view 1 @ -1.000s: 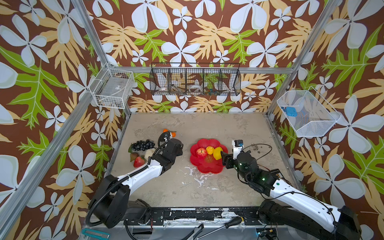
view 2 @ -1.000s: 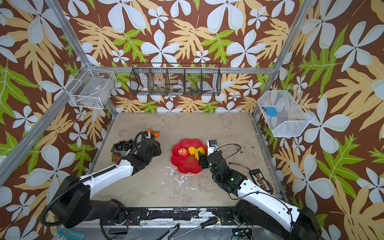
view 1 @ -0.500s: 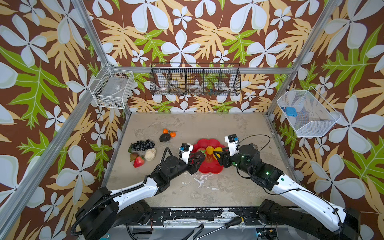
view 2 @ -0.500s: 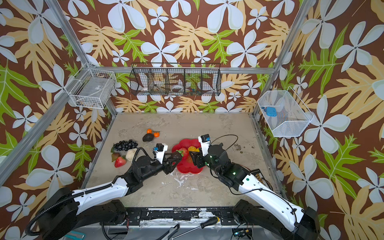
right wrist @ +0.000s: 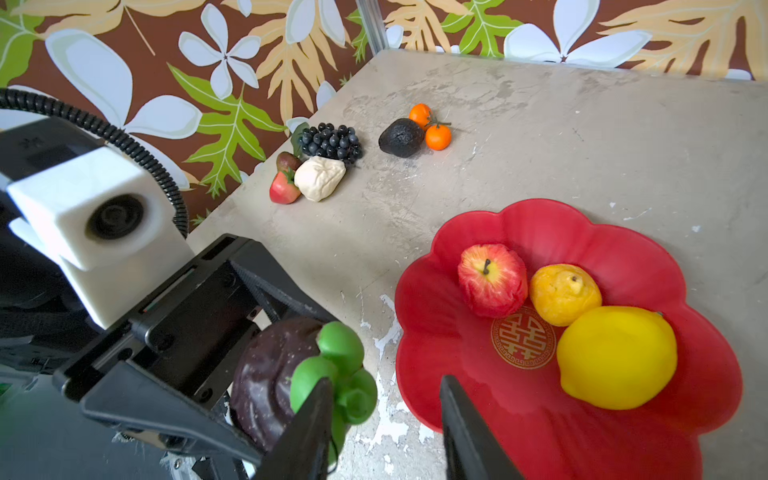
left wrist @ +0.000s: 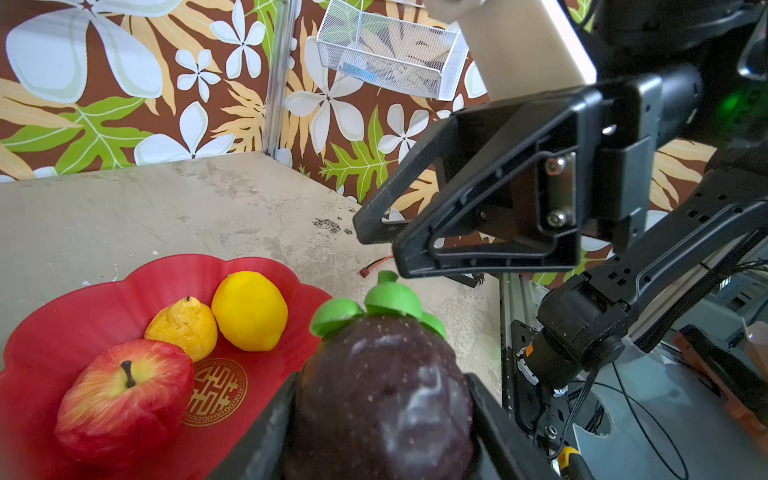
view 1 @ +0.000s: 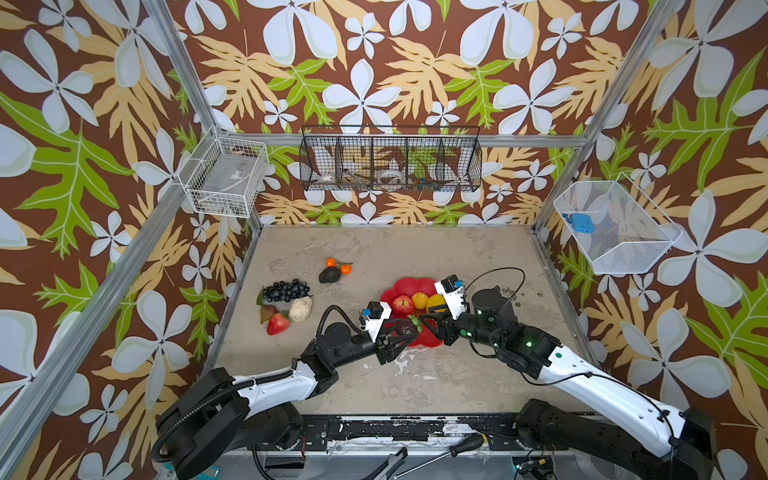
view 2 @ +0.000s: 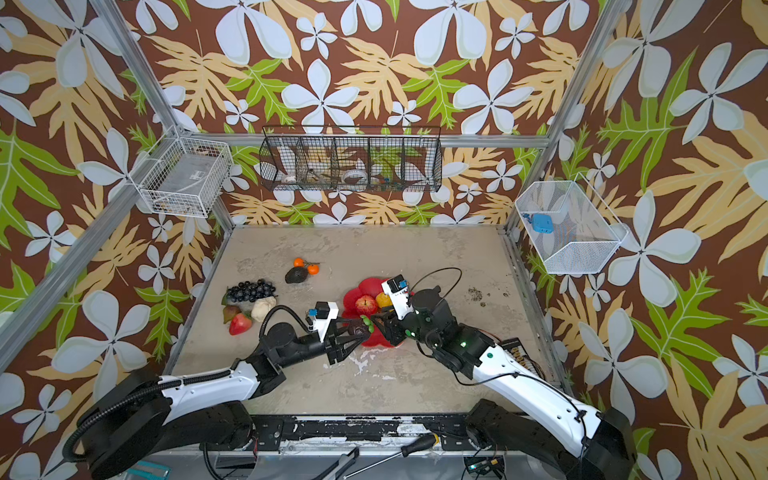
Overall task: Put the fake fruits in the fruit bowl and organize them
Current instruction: 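Grasp the mangosteen with the right gripper while the left gripper holds it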
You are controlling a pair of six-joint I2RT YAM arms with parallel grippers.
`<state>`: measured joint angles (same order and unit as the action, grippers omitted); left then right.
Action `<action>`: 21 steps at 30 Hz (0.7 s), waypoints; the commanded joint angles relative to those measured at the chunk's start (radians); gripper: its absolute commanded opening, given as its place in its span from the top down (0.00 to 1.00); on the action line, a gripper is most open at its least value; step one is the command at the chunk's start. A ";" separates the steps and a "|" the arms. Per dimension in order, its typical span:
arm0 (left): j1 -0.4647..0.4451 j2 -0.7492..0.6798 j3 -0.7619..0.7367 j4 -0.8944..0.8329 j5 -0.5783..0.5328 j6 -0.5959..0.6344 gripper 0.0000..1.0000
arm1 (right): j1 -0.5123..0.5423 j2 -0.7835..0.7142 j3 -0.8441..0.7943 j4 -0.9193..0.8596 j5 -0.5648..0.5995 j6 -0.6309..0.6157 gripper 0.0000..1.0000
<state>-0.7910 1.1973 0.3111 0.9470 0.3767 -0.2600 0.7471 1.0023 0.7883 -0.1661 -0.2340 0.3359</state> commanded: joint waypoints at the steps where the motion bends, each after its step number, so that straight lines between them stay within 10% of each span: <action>1: -0.001 0.004 -0.004 0.060 0.035 0.020 0.49 | 0.002 0.005 0.017 -0.023 -0.046 -0.043 0.61; 21: -0.001 0.005 -0.025 0.078 0.037 0.048 0.48 | 0.002 0.016 -0.009 -0.014 -0.076 -0.058 0.74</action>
<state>-0.7910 1.2011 0.2871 0.9833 0.3950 -0.2146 0.7483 1.0138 0.7780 -0.2077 -0.2924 0.2836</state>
